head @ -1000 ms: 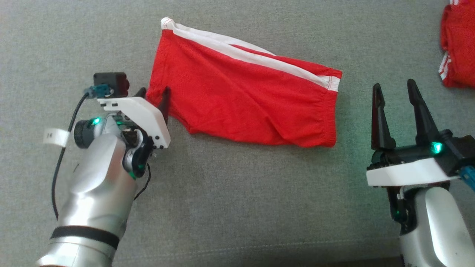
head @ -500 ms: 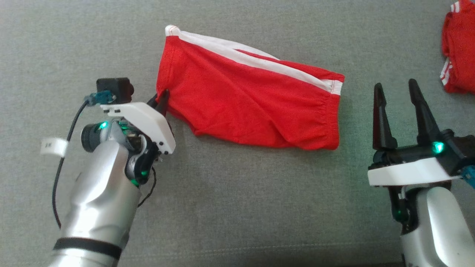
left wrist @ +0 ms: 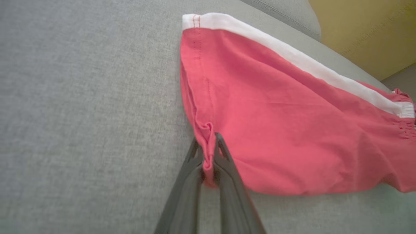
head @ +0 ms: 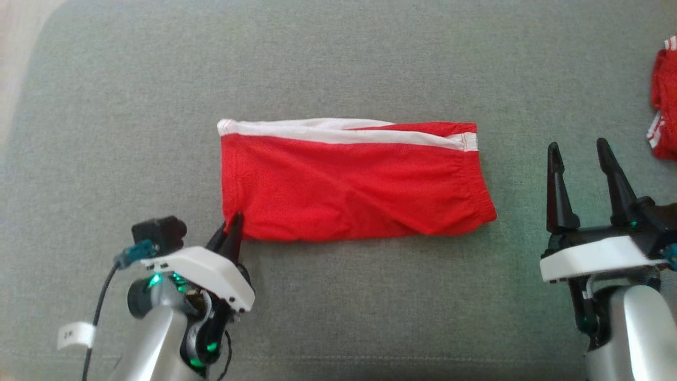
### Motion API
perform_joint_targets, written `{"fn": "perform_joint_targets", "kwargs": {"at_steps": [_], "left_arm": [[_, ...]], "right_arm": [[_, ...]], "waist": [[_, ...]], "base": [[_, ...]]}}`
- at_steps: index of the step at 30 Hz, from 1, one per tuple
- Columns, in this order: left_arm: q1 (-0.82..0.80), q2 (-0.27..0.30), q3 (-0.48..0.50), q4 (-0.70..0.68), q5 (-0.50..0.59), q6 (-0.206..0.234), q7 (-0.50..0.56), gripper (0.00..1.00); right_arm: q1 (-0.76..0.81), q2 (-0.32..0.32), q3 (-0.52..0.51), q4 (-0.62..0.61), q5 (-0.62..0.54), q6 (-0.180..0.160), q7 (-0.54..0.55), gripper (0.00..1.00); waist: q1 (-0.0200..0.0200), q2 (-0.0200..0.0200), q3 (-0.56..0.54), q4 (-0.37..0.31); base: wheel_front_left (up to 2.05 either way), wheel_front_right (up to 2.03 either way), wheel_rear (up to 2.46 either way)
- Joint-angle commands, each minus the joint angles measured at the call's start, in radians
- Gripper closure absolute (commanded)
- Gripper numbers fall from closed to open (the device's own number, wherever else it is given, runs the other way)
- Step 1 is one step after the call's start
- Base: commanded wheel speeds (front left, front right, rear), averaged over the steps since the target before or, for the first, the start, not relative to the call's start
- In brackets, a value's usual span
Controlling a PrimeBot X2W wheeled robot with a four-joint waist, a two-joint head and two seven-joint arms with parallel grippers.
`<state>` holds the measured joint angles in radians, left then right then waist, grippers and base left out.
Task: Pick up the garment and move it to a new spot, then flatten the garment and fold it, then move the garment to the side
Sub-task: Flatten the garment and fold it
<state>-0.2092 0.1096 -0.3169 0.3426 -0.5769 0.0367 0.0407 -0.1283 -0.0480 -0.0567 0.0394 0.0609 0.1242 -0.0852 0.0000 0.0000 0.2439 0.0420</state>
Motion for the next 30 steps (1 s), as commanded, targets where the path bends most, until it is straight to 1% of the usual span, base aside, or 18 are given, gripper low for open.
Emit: {"fn": "perform_joint_targets", "kwargs": {"at_steps": [1, 5, 6, 7, 8, 9, 14, 19, 26, 30], "left_arm": [[-0.030, 0.011, 0.036, -0.043, -0.005, 0.005, -0.013, 1.00], [-0.011, 0.004, 0.038, -0.078, -0.007, 0.012, -0.043, 1.00], [-0.009, 0.005, 0.037, -0.080, -0.002, 0.015, -0.050, 0.80], [-0.008, 0.006, 0.036, -0.083, 0.004, 0.016, -0.061, 0.56], [-0.007, 0.008, 0.036, -0.085, 0.010, 0.017, -0.073, 0.08], [-0.007, 0.010, 0.036, -0.087, 0.016, 0.018, -0.087, 0.00], [-0.006, 0.024, 0.036, -0.106, 0.062, 0.026, -0.181, 0.00], [0.022, 0.043, 0.036, -0.143, 0.117, 0.039, -0.265, 0.00], [0.124, 0.044, 0.044, -0.195, 0.161, 0.070, -0.296, 0.00], [0.174, 0.034, 0.049, -0.217, 0.164, 0.079, -0.299, 0.00]], "right_arm": [[-0.006, -0.002, 0.018, -0.043, -0.003, 0.007, 0.003, 0.00], [-0.009, -0.002, 0.023, -0.048, -0.002, 0.007, 0.026, 0.00], [-0.010, -0.002, 0.025, -0.048, -0.002, 0.007, 0.029, 0.00], [-0.011, -0.002, 0.027, -0.047, -0.002, 0.007, 0.033, 0.00], [-0.011, -0.002, 0.029, -0.045, -0.001, 0.007, 0.035, 0.00], [-0.012, -0.002, 0.030, -0.043, -0.001, 0.007, 0.037, 0.00], [-0.012, -0.002, 0.031, -0.027, 0.000, 0.007, 0.038, 0.00], [-0.005, -0.002, 0.040, 0.009, 0.010, 0.007, 0.041, 0.00], [0.028, -0.002, 0.054, 0.090, 0.044, 0.007, 0.080, 0.00], [0.032, -0.002, 0.060, 0.132, 0.049, 0.007, 0.098, 0.00]], "waist": [[0.0000, 0.0000, -0.002, 0.002], [0.0000, 0.0000, -0.009, 0.001], [0.0000, 0.0000, -0.013, 0.001], [0.0000, 0.0000, -0.016, 0.000], [0.0000, 0.0000, -0.021, -0.001], [0.0000, 0.0000, -0.025, -0.001], [0.0000, 0.0000, -0.063, 0.002], [0.0000, 0.0000, -0.126, 0.004], [0.0000, 0.0000, -0.220, 0.013], [0.0000, 0.0000, -0.248, 0.023]], "base": [[0.00, 0.00, 0.00], [0.00, 0.00, 0.00], [0.00, 0.00, 0.00], [0.00, 0.00, 0.00], [0.00, 0.00, 0.00], [0.00, 0.00, 0.00], [0.00, 0.00, 0.00], [0.00, 0.00, 0.00], [0.00, 0.00, 0.00], [0.00, 0.00, 0.00]]}}
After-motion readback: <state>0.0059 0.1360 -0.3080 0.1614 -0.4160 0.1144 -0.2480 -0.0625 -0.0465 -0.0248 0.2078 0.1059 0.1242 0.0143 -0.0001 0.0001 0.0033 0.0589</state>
